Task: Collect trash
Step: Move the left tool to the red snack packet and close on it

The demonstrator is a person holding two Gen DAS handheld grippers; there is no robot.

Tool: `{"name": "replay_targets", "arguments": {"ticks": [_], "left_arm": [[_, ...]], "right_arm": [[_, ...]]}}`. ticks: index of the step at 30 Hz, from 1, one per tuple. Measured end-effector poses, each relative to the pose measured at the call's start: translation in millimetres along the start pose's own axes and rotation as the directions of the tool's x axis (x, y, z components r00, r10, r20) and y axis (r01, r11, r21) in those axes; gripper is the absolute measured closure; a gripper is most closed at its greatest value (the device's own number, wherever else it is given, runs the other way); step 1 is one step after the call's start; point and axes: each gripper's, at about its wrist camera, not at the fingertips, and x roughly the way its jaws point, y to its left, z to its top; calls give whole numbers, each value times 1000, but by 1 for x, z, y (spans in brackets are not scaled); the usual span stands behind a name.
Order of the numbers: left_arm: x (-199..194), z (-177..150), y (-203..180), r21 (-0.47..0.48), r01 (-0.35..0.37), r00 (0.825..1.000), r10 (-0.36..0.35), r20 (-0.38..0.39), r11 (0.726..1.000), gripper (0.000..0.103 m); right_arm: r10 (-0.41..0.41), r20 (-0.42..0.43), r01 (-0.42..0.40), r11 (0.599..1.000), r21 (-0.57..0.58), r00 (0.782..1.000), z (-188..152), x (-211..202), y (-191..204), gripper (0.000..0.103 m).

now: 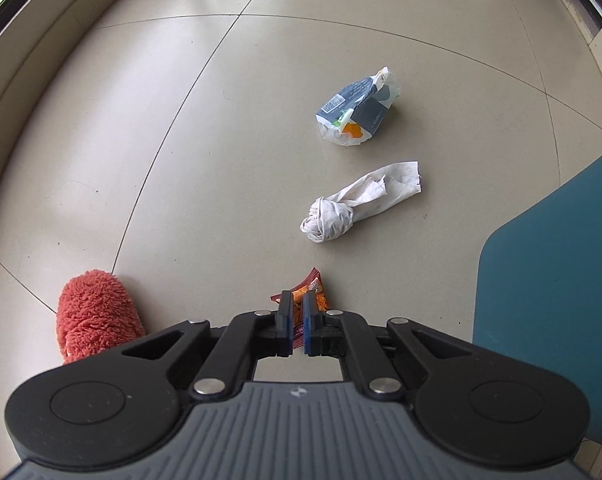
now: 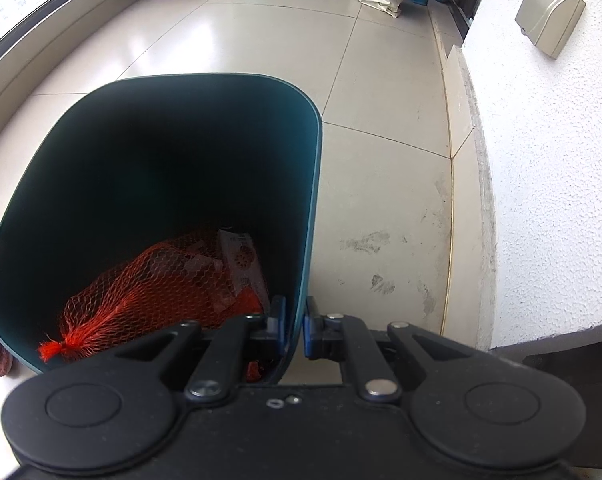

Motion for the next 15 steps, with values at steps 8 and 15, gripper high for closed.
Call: {"name": "replay_targets", "arguments": {"ticks": [8,15], "left_arm": [[71,-11,10,-140,43,992,-59,-113,989,50],[126,-12,15,-236,19,983,-62,-173,972,35]], "right_arm": [[-7,6,7,1000,-29,1000,1,0,1,95],[13,2,-13,999,-36,1000,1,0,-1,95]]}}
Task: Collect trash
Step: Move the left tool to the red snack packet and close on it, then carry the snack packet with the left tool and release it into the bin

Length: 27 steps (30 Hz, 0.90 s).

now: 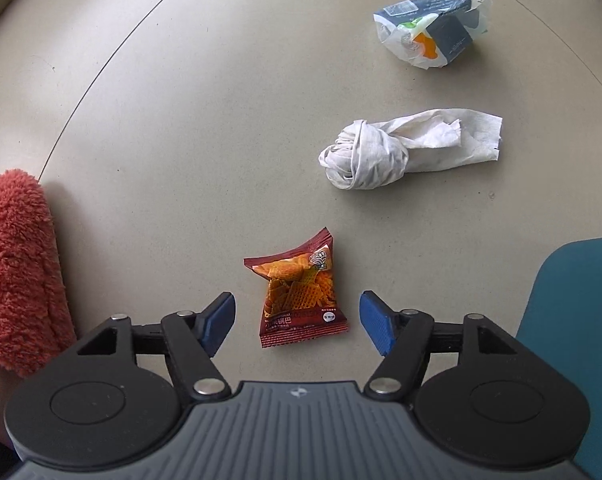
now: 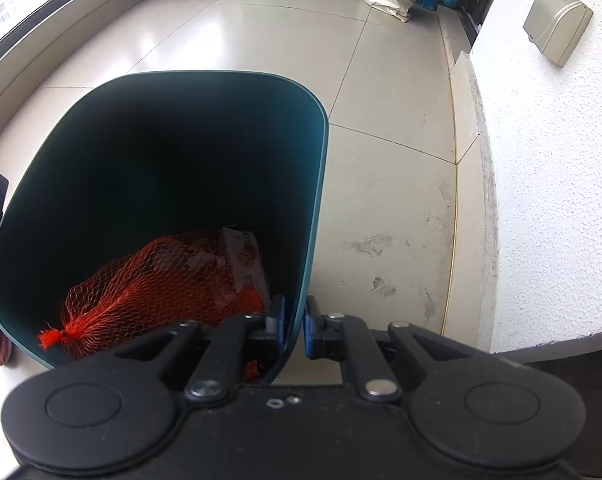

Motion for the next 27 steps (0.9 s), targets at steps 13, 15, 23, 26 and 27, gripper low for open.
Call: {"name": "replay_targets", "arguments": {"ticks": [13,15,23,26,27], "left_arm": [[25,5,-8,21,-69,998,69,5,997,64],[19,5,-7,25,-74,997,74,18,997,66],[-62,-7,-10,31,8,993,-11,120,999,66],[-109,-12,-18,54,73,984,-81,159,996,66],[-122,-15,-22,64,92,981,-102,168,994,66]], "right_arm": [[-11,-10,11,1000,-11,1000,2,3,2,95],[-16,-10,15,1000,-14,1000,1,4,3,95],[-14,-19,14,1000,6,1000,0,8,2,96],[-20,-18,20,1000,3,1000,0,8,3,96],[-17,-19,17,1000,10,1000,1,9,2,96]]}}
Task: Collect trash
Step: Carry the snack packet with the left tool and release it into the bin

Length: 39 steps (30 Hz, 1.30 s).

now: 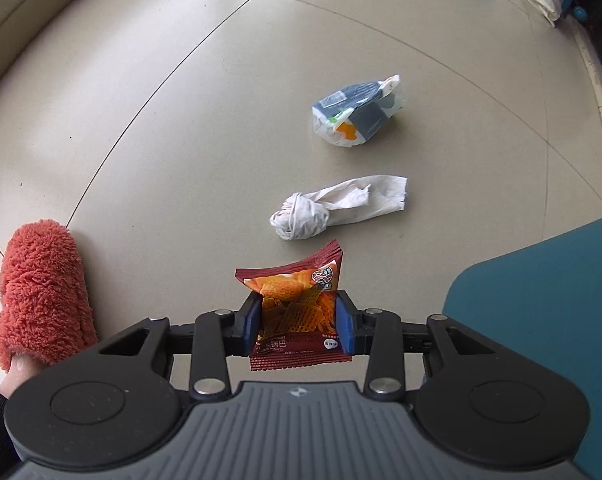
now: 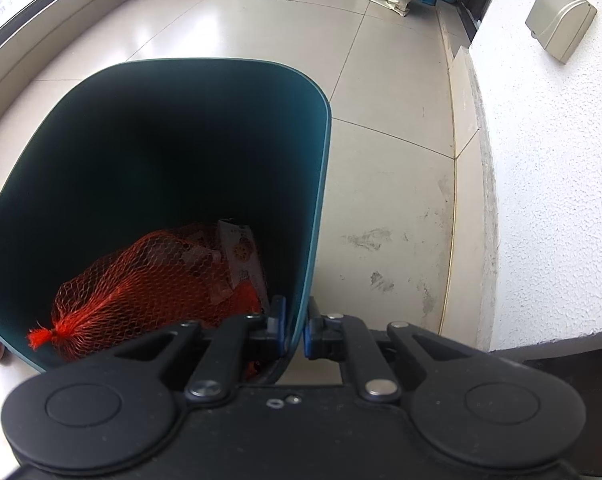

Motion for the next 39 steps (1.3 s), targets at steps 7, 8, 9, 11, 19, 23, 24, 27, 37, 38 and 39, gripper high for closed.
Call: {"name": "replay_targets", "arguments": {"ticks": [7,8,9,11,19,23,24,27,37,38,39], "left_arm": [[-88,-7,-44,117,94,994,-99,42,989,66],[-98,-9,-50,132,102,993,-109,47,986,66],[-110,-12,-59,158,118,990,-129,58,980,66],[-133,-19,-76,208,139,984,-158,80,968,66],[-165,-47,-172,429,170,972,-223,75,887,66],[-148,-62,-213,505,151,980,-197,38,850,66],[-144,-64,-220,516,145,981,-189,35,844,66],[-130,-69,-237,546,114,986,-162,40,830,65],[-93,-64,-244,546,86,994,-110,12,833,45],[-95,-65,-243,545,95,993,-121,12,833,44],[-98,-65,-241,543,106,991,-133,11,833,43]], "right_arm": [[18,-1,-18,999,46,1000,1,0,-6,96],[19,-1,-19,999,49,1000,0,0,-6,96],[23,-1,-23,998,56,1000,0,0,-7,96],[27,0,-27,998,63,1000,0,1,-9,96],[24,5,-25,998,59,1000,-2,1,-9,96],[29,8,-29,998,57,1000,-2,0,-9,96],[29,8,-30,998,56,1000,-3,0,-9,96],[31,9,-32,998,54,999,-3,0,-10,96],[42,13,-43,998,50,999,-3,-1,-11,96],[43,13,-43,998,50,999,-3,-1,-11,95],[44,13,-44,998,51,999,-3,-1,-12,95]]}}
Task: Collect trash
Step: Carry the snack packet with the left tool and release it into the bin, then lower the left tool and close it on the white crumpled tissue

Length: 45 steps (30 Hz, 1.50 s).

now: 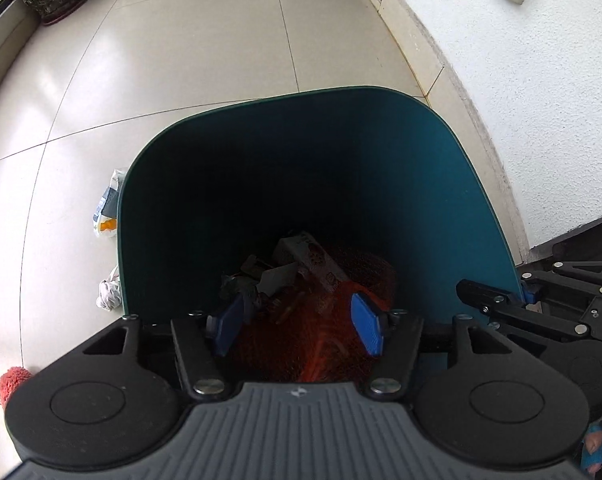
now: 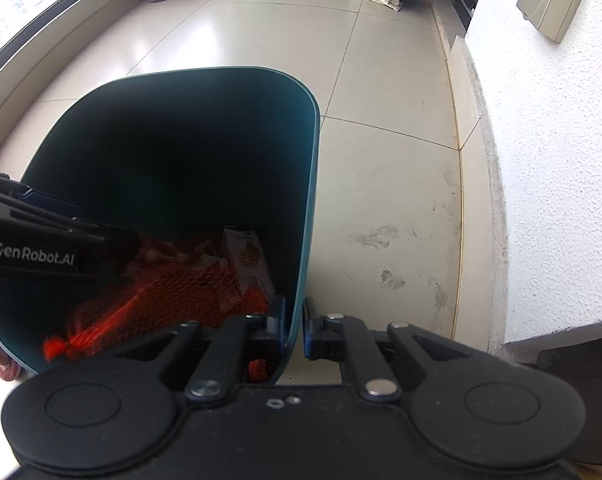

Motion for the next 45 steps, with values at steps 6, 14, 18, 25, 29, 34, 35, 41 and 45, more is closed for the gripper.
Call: {"name": "replay_targets", "arguments": {"ticks": [6,14,18,25,29,34,35,41,45], "left_arm": [[-34,-5,24,-32,51,997,-49,59,998,35],[-75,-11,90,-94,51,988,-36,153,994,25],[-75,-13,127,-153,11,987,15,163,988,23],[-14,-9,192,-240,-82,993,98,58,967,23],[54,-13,223,-274,-117,993,109,-43,955,23],[129,-19,254,-328,-139,986,98,-138,934,23],[141,-20,259,-338,-152,983,106,-151,929,23],[201,-20,279,-361,-216,962,135,-238,907,23],[218,-20,284,-370,-229,958,141,-249,900,23]], "right_arm": [[-3,0,3,1000,-1,1000,0,-1,1,95],[-5,-4,5,1000,3,1000,1,-1,1,95],[1,-4,-1,1000,12,1000,1,-2,0,95],[4,-6,-3,1000,17,1000,1,-1,-2,95],[10,-5,-10,1000,9,1000,1,-4,-3,94],[-5,0,5,999,-35,1000,0,-5,2,94],[-10,-2,10,999,-39,1000,1,-4,4,94],[-19,-9,18,997,-71,1000,1,-2,8,94],[-35,-17,33,994,-100,999,2,0,13,94]]}}
